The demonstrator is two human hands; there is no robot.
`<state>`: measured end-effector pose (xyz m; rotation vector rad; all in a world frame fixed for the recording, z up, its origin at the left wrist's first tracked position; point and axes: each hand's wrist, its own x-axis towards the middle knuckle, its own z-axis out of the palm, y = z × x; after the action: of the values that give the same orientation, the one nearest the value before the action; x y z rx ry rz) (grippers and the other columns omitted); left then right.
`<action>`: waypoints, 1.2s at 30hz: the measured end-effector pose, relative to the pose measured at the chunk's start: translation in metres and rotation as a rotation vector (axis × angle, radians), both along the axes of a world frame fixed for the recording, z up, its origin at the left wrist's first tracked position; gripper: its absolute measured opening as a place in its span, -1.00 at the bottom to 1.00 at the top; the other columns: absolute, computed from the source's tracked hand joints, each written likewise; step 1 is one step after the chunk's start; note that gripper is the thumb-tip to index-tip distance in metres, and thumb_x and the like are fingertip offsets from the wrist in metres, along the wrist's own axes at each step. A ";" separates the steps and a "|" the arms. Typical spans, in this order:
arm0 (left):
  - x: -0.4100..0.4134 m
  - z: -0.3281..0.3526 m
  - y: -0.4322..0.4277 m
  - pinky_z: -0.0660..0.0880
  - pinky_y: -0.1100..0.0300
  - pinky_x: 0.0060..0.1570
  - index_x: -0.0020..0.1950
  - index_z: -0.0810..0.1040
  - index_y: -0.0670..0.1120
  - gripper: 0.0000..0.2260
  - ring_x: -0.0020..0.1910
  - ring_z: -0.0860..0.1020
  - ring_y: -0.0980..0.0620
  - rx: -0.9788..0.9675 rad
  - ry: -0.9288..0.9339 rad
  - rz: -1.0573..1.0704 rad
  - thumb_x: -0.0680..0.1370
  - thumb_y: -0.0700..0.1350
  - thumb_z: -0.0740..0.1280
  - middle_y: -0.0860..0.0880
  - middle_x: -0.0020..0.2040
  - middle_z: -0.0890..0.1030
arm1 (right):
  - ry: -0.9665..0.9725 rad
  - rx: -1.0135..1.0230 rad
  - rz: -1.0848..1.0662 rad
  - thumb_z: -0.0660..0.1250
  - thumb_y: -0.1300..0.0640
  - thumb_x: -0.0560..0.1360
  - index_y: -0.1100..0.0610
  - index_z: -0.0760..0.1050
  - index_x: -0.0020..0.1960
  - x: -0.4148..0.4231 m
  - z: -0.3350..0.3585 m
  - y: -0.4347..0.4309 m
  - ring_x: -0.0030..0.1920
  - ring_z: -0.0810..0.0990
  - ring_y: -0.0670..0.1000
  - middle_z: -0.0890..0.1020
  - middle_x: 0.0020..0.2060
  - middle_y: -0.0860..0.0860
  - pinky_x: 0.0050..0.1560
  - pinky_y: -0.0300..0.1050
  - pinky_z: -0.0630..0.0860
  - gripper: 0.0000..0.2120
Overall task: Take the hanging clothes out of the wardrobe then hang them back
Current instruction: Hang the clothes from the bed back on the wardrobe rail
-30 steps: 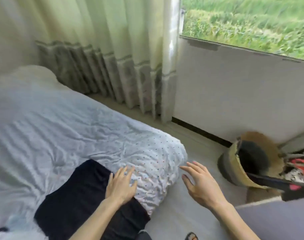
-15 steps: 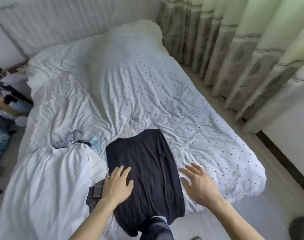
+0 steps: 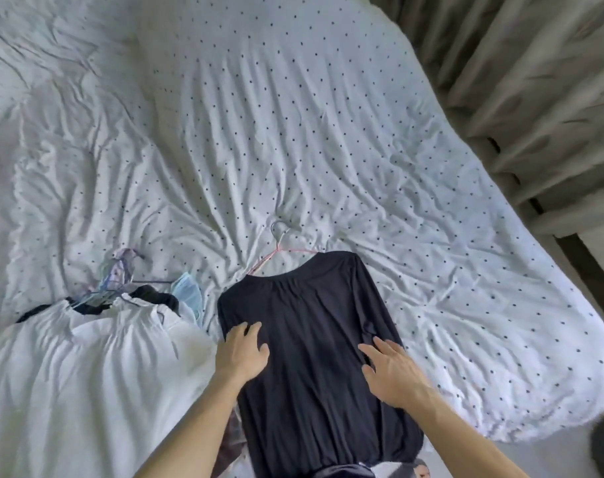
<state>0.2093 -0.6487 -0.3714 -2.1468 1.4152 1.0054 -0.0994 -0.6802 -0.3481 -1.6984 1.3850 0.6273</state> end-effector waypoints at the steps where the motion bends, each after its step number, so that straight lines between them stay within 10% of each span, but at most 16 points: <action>1: 0.010 -0.012 -0.019 0.22 -0.05 0.47 0.59 0.17 0.03 -0.46 0.54 0.20 -0.08 -0.006 0.002 0.025 0.63 0.10 0.15 -0.08 0.57 0.22 | 0.017 0.019 0.015 0.02 -0.08 0.67 -0.11 0.01 0.61 0.006 -0.010 -0.010 0.60 -0.08 0.10 0.00 0.61 0.00 0.56 0.05 0.09 -0.47; 18: 0.079 -0.108 -0.113 0.53 -0.03 0.02 0.25 0.48 -0.09 -0.73 0.16 0.56 -0.17 -0.077 -0.097 0.062 0.61 0.00 0.27 -0.10 0.20 0.58 | 0.176 0.101 0.076 0.08 -0.16 0.65 -0.15 -0.16 0.61 0.024 -0.087 -0.030 0.59 -0.20 0.20 -0.26 0.60 0.00 0.56 0.12 0.03 -0.36; 28: 0.060 -0.052 -0.073 0.51 0.03 0.02 0.03 0.59 0.05 -0.82 0.04 0.57 -0.05 -0.355 0.154 0.447 0.46 0.03 0.36 0.07 0.01 0.63 | 0.115 0.125 -0.056 0.07 -0.14 0.65 -0.05 -0.03 0.62 0.019 -0.044 -0.020 0.60 -0.10 0.14 -0.07 0.62 0.02 0.57 0.06 0.04 -0.40; 36: -0.033 0.046 -0.021 0.43 0.17 -0.29 -0.20 0.46 0.06 -0.88 -0.29 0.53 0.14 -0.447 0.203 0.354 0.45 0.02 0.38 0.17 -0.32 0.58 | -0.189 -0.109 -0.406 0.15 -0.15 0.63 -0.05 0.20 0.56 -0.004 0.053 0.032 0.53 0.21 -0.04 0.27 0.53 -0.10 0.47 -0.14 0.23 -0.47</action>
<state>0.1762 -0.6699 -0.3250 -2.7627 1.4952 1.1410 -0.1037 -0.6484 -0.2948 -1.4538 1.5857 0.1618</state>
